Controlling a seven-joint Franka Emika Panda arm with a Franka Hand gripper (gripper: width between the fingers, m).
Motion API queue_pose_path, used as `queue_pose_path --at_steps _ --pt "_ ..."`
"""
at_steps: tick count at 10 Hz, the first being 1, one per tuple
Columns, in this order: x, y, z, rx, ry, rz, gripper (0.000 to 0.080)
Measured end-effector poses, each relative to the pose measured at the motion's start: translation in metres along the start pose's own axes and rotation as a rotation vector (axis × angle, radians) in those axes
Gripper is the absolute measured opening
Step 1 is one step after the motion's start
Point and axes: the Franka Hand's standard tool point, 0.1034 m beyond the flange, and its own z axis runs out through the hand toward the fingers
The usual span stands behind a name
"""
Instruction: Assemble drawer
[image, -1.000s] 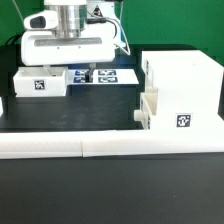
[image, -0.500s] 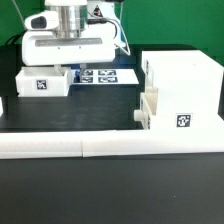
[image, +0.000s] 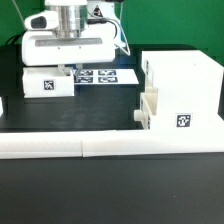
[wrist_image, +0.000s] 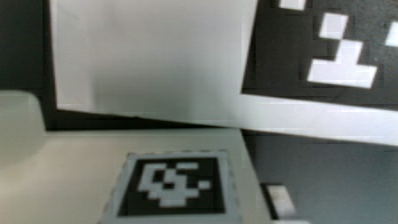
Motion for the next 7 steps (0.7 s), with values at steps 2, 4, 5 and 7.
queue_pose_path --at_steps 2,4,5,7 --pt "0.000 0.000 0.000 0.000 0.000 0.000 0.0042" --pt "0.000 0.000 0.000 0.000 0.000 0.000 0.0042" --pt "0.001 -0.001 0.000 0.000 0.001 -0.003 0.0042" --pt "0.028 -0.019 -0.016 0.022 -0.015 -0.047 0.0042"
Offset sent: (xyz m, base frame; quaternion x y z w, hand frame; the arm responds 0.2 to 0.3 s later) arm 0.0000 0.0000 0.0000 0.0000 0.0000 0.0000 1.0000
